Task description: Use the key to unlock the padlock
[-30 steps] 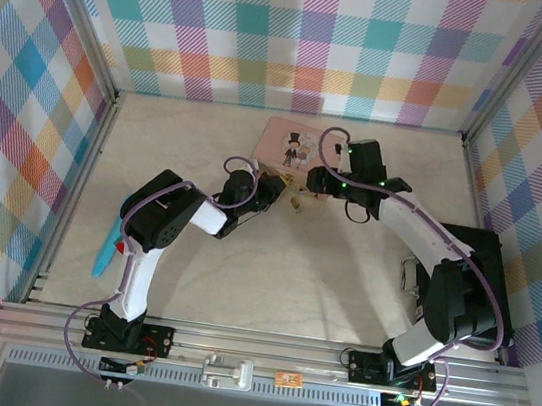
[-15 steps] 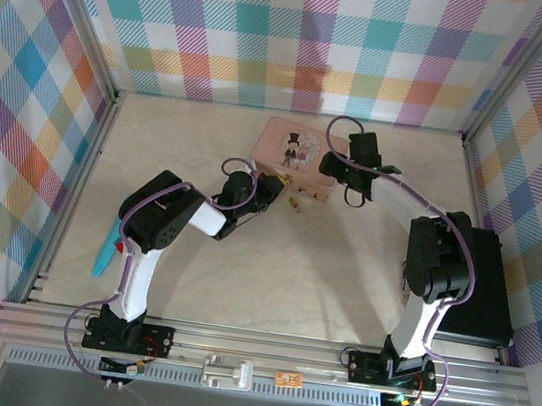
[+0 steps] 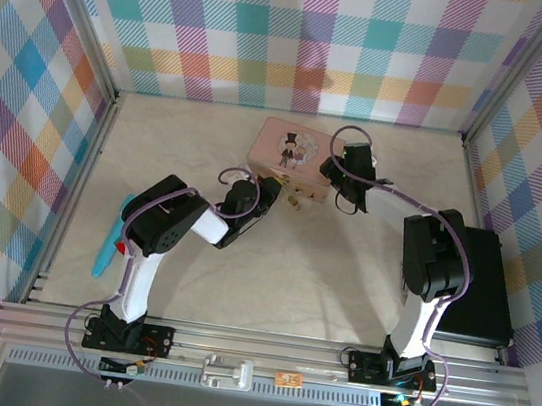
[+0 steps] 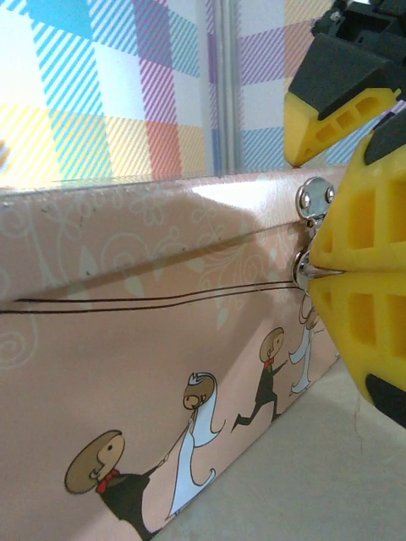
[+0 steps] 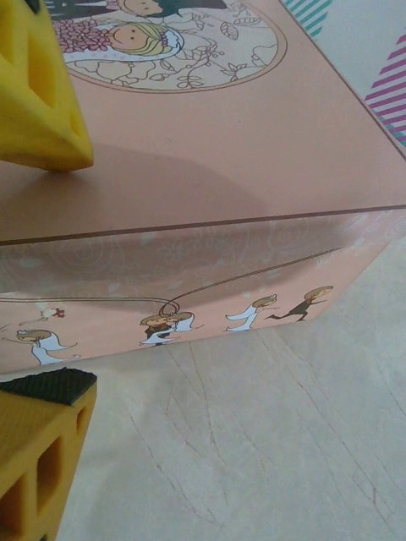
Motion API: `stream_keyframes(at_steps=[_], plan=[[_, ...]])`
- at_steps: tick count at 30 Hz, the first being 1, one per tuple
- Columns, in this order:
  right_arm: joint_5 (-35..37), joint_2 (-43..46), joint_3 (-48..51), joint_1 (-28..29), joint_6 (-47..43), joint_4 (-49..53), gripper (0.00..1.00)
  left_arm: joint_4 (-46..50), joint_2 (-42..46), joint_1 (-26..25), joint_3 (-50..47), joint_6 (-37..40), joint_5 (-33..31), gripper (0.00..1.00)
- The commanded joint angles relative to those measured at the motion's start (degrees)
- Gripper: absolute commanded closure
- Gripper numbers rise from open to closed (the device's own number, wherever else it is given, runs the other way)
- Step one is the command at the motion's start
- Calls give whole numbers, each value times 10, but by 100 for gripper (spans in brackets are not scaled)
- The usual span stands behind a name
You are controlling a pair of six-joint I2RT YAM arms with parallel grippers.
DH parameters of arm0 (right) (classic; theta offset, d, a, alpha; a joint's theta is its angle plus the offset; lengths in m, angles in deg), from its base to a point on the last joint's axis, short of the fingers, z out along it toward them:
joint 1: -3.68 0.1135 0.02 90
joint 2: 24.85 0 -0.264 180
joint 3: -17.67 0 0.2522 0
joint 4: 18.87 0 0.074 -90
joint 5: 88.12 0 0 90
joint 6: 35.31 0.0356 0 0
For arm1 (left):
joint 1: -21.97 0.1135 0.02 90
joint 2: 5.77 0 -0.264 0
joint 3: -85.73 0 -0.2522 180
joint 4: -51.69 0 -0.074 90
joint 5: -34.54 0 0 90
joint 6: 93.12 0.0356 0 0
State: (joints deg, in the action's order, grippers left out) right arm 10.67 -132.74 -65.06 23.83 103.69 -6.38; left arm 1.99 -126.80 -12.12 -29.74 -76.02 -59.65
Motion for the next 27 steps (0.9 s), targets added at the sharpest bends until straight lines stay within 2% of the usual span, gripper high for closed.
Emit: stream_keyframes(at_steps=[1, 8, 13, 17, 23, 27], plan=[[37, -8, 20, 1, 33, 25, 38, -16, -5, -1, -10, -19, -63, 100], [49, -2, 33, 11, 54, 31, 40, -56, -6, -12, -25, -27, -145, 100], [93, 22, 52, 23, 67, 26, 40, -87, -10, -16, -35, -30, -196, 100], [94, 18, 36, 25, 66, 39, 40, -107, -14, -16, -36, -30, -220, 100], [94, 14, 18, 25, 53, 45, 40, -114, -4, -13, -44, -30, -210, 100], [84, 25, 11, 24, 21, 35, 39, -109, 13, -5, -63, -34, -160, 100]])
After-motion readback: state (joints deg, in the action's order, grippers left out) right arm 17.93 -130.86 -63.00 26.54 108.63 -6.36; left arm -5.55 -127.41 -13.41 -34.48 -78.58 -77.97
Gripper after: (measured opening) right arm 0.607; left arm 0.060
